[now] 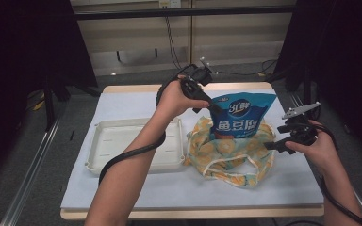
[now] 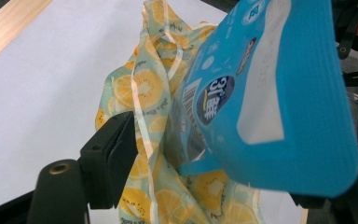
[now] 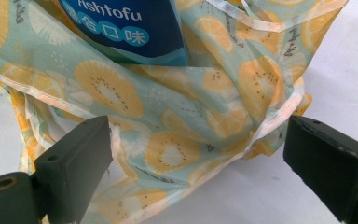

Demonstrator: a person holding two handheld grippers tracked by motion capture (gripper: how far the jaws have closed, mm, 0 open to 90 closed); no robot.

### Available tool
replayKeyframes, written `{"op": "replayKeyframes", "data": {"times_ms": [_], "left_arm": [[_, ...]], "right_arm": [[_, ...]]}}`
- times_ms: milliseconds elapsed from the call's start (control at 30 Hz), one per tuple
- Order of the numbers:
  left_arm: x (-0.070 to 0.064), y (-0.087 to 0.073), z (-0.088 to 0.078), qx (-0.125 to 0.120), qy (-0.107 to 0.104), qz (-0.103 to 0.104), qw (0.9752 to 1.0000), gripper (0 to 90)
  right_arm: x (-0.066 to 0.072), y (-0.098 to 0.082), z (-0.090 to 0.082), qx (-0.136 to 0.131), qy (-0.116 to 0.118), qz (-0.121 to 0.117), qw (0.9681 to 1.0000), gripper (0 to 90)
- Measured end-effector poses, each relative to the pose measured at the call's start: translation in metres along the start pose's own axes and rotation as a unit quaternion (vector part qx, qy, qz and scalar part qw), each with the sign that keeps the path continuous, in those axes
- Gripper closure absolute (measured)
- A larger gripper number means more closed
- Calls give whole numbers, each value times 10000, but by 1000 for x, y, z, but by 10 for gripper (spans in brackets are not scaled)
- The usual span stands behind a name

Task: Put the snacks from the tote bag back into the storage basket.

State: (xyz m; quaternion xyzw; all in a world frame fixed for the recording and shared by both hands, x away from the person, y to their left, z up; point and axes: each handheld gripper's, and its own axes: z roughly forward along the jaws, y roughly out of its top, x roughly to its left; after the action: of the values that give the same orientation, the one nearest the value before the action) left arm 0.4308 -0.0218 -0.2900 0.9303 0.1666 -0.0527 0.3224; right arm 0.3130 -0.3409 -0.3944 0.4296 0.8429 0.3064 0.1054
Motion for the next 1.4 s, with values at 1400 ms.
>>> {"op": "replayKeyframes", "data": {"times_ms": [1400], "left_arm": [[-9, 19, 21, 163, -229, 378, 9989, 655]], "right_arm": [[2, 0, 2, 19, 39, -65, 10000, 81]]}}
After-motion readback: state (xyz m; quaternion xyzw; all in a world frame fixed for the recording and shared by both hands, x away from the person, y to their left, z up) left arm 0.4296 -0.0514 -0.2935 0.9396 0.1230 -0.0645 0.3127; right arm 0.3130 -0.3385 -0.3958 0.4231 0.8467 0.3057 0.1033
